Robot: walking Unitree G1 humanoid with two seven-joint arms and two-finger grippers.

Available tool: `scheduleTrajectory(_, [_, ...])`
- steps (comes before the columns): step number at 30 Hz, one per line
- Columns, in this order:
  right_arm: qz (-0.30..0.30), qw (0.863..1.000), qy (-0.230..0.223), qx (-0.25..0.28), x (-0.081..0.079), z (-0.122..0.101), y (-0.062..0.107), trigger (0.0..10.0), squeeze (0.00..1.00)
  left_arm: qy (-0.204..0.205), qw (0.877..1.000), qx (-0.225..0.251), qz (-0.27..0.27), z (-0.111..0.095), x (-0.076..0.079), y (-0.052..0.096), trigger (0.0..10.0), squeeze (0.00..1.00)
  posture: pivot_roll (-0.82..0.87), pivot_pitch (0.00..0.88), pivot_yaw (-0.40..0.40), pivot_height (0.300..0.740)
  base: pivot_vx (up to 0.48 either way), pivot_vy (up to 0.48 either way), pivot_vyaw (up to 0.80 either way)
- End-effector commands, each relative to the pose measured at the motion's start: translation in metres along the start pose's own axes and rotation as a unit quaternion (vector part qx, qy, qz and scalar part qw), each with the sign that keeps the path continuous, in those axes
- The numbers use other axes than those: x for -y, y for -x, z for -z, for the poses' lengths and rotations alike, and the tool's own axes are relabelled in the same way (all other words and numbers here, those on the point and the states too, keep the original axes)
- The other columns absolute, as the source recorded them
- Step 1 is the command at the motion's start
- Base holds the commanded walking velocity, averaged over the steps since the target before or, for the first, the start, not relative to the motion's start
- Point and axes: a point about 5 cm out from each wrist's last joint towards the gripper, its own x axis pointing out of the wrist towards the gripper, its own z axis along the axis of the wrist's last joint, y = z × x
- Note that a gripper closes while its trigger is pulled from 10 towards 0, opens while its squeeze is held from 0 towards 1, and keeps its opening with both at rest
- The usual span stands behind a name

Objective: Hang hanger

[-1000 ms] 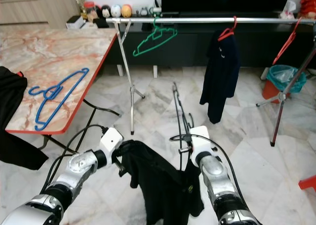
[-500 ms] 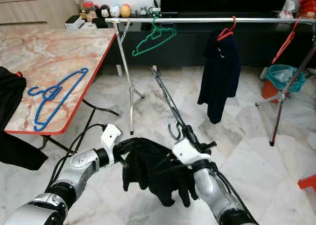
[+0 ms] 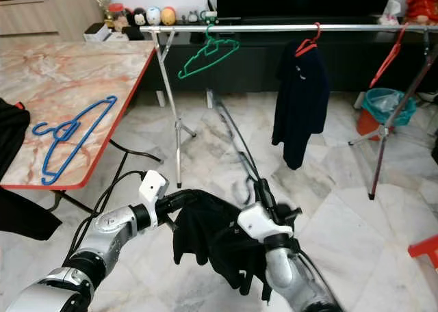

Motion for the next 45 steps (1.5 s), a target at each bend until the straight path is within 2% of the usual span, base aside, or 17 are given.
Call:
scheduleTrajectory(1, [-0.008, 0.988, -0.123, -0.093, 0.002, 0.025, 0.011, 10.0, 0.0, -0.018, 1.0, 0.012, -0.01, -0.01, -0.008, 0.003, 10.0, 0.0, -0.01, 0.001, 0.059, 0.74, 0.0, 0.0, 0.0])
scheduleTrajectory(4, [-0.056, 0.961, -0.238, -0.126, -0.013, 0.029, 0.018, 10.0, 0.0, -0.024, 1.0, 0.008, -0.004, -0.009, -0.007, 0.003, 10.0, 0.0, -0.01, 0.001, 0.061, 0.74, 0.0, 0.0, 0.0])
scheduleTrajectory(9, [-0.131, 0.94, -0.297, -0.104, -0.026, 0.024, 0.023, 10.0, 0.0, -0.024, 1.0, 0.007, 0.0, -0.009, -0.007, 0.003, 10.0, 0.0, -0.01, 0.001, 0.06, 0.74, 0.0, 0.0, 0.0])
scheduleTrajectory(11, [-0.141, 0.943, -0.29, -0.086, -0.025, 0.022, 0.024, 10.0, 0.0, -0.024, 1.0, 0.006, 0.0, -0.009, -0.007, 0.003, 10.0, 0.0, -0.01, 0.0, 0.061, 0.74, 0.0, 0.0, 0.0])
scheduleTrajectory(14, [-0.147, 0.96, -0.234, -0.055, -0.023, 0.019, 0.023, 10.0, 0.0, -0.022, 1.0, 0.004, 0.005, -0.008, -0.006, 0.003, 10.0, 0.0, -0.01, 0.0, 0.062, 0.74, 0.0, 0.0, 0.0])
scheduleTrajectory(20, [-0.139, 0.969, -0.206, -0.013, -0.015, 0.012, 0.022, 10.0, 0.0, -0.02, 1.0, 0.002, 0.009, -0.007, -0.005, 0.003, 10.0, 0.0, 0.0, 0.0, 0.062, 0.74, 0.0, 0.0, 0.0])
scheduleTrajectory(21, [-0.121, 0.982, -0.144, 0.011, -0.009, 0.008, 0.021, 10.0, 0.0, -0.019, 1.0, 0.001, 0.011, -0.007, -0.005, 0.003, 10.0, 0.0, 0.0, 0.001, 0.064, 0.74, 0.0, 0.0, 0.0])
scheduleTrajectory(22, [-0.121, 0.982, -0.144, 0.011, -0.009, 0.008, 0.021, 10.0, 0.0, -0.019, 1.0, 0.001, 0.011, -0.007, -0.005, 0.003, 10.0, 0.0, 0.0, 0.001, 0.064, 0.74, 0.0, 0.0, 0.0])
scheduleTrajectory(23, [-0.096, 0.989, -0.105, 0.027, -0.004, 0.006, 0.02, 10.0, 0.0, -0.018, 1.0, 0.001, 0.012, -0.007, -0.005, 0.004, 10.0, 0.0, 0.0, 0.0, 0.064, 0.74, 0.0, 0.0, 0.0])
scheduleTrajectory(27, [-0.078, 0.993, -0.076, 0.045, -0.001, 0.003, 0.019, 10.0, 0.0, -0.017, 1.0, 0.0, 0.015, -0.007, -0.005, 0.003, 10.0, 0.0, 0.0, 0.0, 0.065, 0.74, 0.0, 0.0, 0.0])
scheduleTrajectory(32, [-0.059, 0.992, -0.087, 0.066, 0.0, -0.003, 0.017, 10.0, 0.0, -0.016, 1.0, 0.0, 0.018, -0.007, -0.005, 0.004, 10.0, 0.0, 0.0, 0.002, 0.065, 0.74, 0.0, 0.0, 0.0])
scheduleTrajectory(34, [-0.03, 0.994, -0.048, 0.094, 0.004, -0.011, 0.013, 10.0, 0.0, -0.015, 1.0, -0.001, 0.018, -0.007, -0.005, 0.004, 10.0, 0.0, 0.0, 0.0, 0.067, 0.74, 0.0, 0.0, 0.0])
scheduleTrajectory(37, [-0.017, 0.995, -0.077, 0.069, 0.005, -0.01, 0.007, 10.0, 0.0, -0.012, 1.0, -0.002, 0.02, -0.006, -0.005, 0.004, 10.0, 0.0, 0.0, 0.001, 0.066, 0.74, 0.0, 0.0, 0.0])
scheduleTrajectory(39, [-0.018, 0.99, -0.128, 0.049, 0.004, -0.009, 0.004, 10.0, 0.0, -0.012, 1.0, -0.003, 0.02, -0.006, -0.005, 0.004, 10.0, 0.0, 0.0, 0.0, 0.065, 0.74, 0.0, 0.0, 0.0])
scheduleTrajectory(40, [-0.036, 0.98, -0.195, 0.025, 0.001, -0.008, 0.0, 10.0, 0.0, -0.011, 1.0, -0.004, 0.019, -0.005, -0.005, 0.005, 10.0, 0.0, 0.0, 0.0, 0.065, 0.74, 0.0, 0.0, 0.0])
scheduleTrajectory(42, [-0.058, 0.975, -0.215, 0.013, -0.002, -0.007, -0.001, 10.0, 0.0, -0.012, 1.0, -0.006, 0.017, -0.004, -0.005, 0.005, 10.0, 0.0, 0.0, 0.0, 0.065, 0.74, 0.0, 0.0, 0.0])
scheduleTrajectory(45, [-0.139, 0.972, -0.189, -0.015, -0.008, -0.002, -0.001, 10.0, 0.0, -0.011, 1.0, -0.01, 0.016, -0.002, -0.005, 0.007, 10.0, 0.0, -0.01, 0.002, 0.062, 0.74, 0.0, 0.0, 0.0])
